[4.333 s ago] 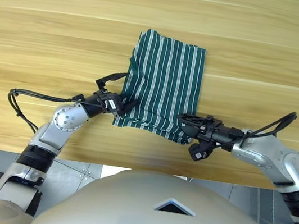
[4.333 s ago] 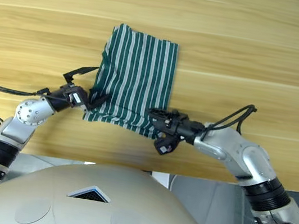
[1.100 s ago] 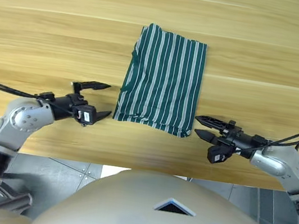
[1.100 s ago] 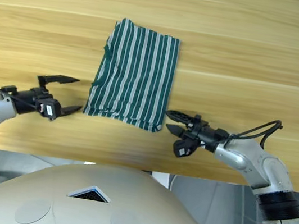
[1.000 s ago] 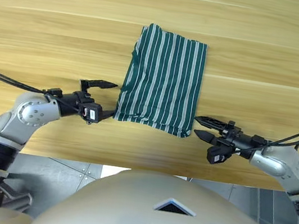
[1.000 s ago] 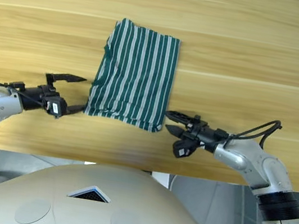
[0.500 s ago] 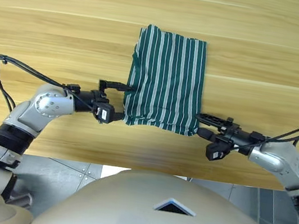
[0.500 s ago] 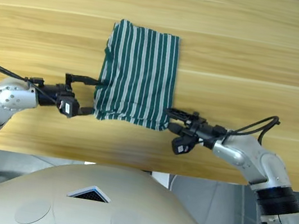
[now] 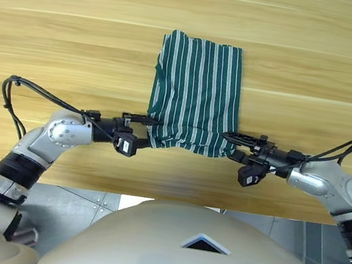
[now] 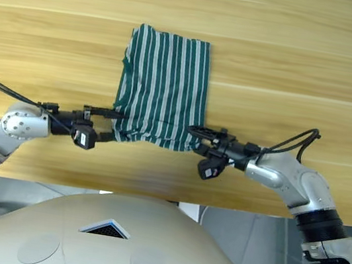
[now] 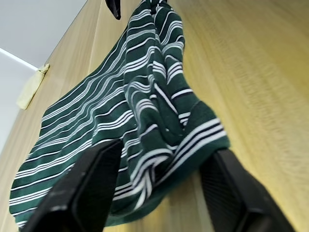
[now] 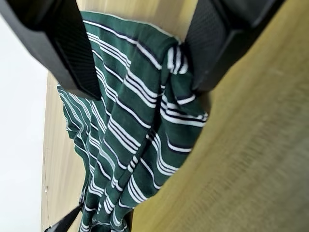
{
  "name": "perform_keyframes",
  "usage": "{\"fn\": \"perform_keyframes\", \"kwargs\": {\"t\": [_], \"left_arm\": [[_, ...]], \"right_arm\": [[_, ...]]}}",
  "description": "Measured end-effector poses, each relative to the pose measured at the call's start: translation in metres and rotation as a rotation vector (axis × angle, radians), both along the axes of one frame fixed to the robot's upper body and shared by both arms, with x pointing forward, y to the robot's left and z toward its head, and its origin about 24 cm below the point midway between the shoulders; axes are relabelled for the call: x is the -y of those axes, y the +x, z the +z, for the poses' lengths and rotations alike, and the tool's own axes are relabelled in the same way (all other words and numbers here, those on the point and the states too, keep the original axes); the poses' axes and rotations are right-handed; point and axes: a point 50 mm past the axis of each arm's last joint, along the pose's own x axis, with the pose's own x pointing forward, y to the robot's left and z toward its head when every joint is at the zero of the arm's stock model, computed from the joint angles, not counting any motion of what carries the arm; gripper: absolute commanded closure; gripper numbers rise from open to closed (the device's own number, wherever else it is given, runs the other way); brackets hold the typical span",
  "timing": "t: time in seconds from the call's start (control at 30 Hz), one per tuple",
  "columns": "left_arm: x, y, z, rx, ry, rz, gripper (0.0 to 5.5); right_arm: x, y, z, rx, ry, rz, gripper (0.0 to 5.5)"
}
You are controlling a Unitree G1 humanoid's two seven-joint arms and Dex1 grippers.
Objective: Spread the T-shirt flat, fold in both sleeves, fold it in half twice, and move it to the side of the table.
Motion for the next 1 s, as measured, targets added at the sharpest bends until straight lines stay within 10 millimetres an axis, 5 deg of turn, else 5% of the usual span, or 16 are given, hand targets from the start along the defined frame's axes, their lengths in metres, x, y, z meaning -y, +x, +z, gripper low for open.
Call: {"fn": "perform_keyframes", "kwargs": {"t": [0.17,0.43,0.6,0.8,1.0], "left_arm": [[0.0,-0.004,-0.003,-0.01,-0.014,0.003,4.22],[0.0,-0.003,-0.004,0.001,-0.035,0.001,5.34],[0.0,-0.001,-0.004,0.015,-0.055,0.017,5.39],[-0.001,0.002,-0.004,0.02,-0.122,0.08,5.4],[0.004,-0.013,-0.007,-0.052,-0.236,0.137,5.41]], "right_arm": [[0.003,0.005,-0.001,-0.001,0.005,-0.024,2.92],[0.004,0.005,-0.008,-0.029,0.003,-0.049,4.46],[0.004,0.003,-0.01,-0.047,-0.01,-0.045,5.22],[-0.001,0.004,-0.008,-0.059,0.033,-0.058,5.29],[-0.015,-0.001,0.015,-0.121,0.27,-0.084,5.29]]}}
